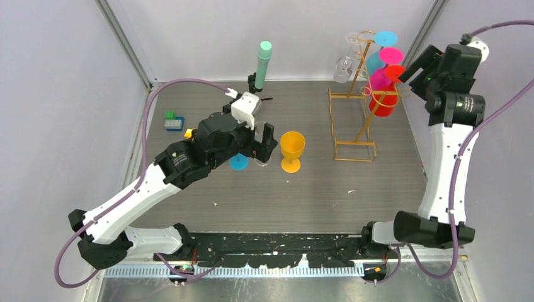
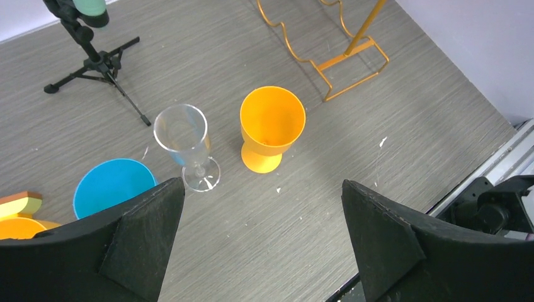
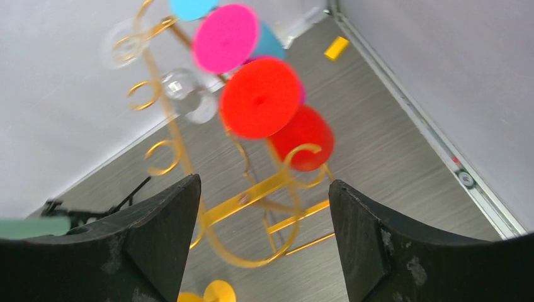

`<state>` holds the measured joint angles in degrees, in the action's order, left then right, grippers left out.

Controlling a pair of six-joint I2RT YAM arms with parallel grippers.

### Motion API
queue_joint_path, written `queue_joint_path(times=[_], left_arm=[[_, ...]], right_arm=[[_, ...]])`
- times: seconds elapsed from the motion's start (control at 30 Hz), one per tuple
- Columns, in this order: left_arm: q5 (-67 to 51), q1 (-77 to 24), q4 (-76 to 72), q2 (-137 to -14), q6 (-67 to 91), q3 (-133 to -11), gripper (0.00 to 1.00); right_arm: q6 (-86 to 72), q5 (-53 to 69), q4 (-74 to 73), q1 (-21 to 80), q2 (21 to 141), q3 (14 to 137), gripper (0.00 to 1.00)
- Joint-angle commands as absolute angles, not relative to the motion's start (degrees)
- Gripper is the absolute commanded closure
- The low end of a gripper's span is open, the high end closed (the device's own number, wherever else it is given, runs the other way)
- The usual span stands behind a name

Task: Take the wine glass off the wine glass rack

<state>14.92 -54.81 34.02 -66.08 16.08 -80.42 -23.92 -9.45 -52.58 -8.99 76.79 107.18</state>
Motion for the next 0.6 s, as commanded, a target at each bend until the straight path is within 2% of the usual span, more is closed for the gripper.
queue_joint_path(times=[0.0,0.17,0.37,0.43,0.57], left_arm=[[12.99,-54.93,32.08,-64.25,16.64,-78.94,0.02],[11.61,-54.93,31.57,-64.46,16.25,-79.79,0.02],[11.26,-54.94,30.15,-62.96,16.28,-77.76,0.02],[10.77,-54.98,29.89,-62.84,16.62,-77.31,0.02],[10.42,-54.93,30.04,-62.85,16.87,-76.91,0.02]], right_arm=[[-25.63,3.65,-47.15,-17.87,78.43,106.63,0.2],[-33.63,17.73,-36.31,-22.76,80.53,99.09,0.2],[-40.98,23.88,-26.35,-26.54,82.01,94.16,0.22],[-42.45,25.65,-24.25,-27.38,83.18,93.4,0.25],[-43.22,27.75,-22.09,-27.64,85.82,92.94,0.37]])
